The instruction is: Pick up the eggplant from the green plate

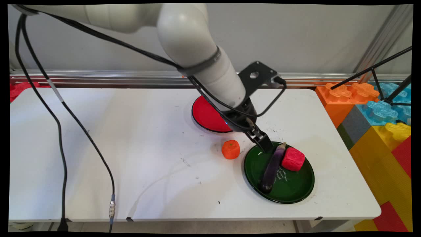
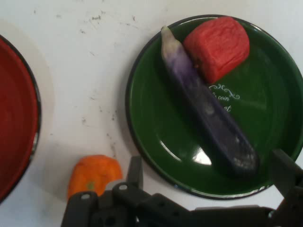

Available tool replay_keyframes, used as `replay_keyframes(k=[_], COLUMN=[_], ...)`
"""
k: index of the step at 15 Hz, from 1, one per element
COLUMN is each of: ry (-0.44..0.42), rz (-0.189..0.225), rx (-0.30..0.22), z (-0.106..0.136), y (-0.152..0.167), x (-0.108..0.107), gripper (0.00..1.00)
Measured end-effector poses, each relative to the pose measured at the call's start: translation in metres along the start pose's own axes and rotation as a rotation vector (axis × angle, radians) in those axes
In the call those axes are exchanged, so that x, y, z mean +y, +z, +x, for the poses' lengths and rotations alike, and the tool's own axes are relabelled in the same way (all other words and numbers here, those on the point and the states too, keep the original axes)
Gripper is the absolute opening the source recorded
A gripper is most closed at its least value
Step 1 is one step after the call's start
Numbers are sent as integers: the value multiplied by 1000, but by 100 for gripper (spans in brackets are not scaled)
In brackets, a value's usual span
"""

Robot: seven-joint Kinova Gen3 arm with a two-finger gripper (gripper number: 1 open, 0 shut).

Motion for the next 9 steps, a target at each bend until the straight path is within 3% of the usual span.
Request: replay_keyframes(k=[9], ry=[-185], rz=[-36], rx=[6], z=[-12], y=[62], x=[9], gripper=[100])
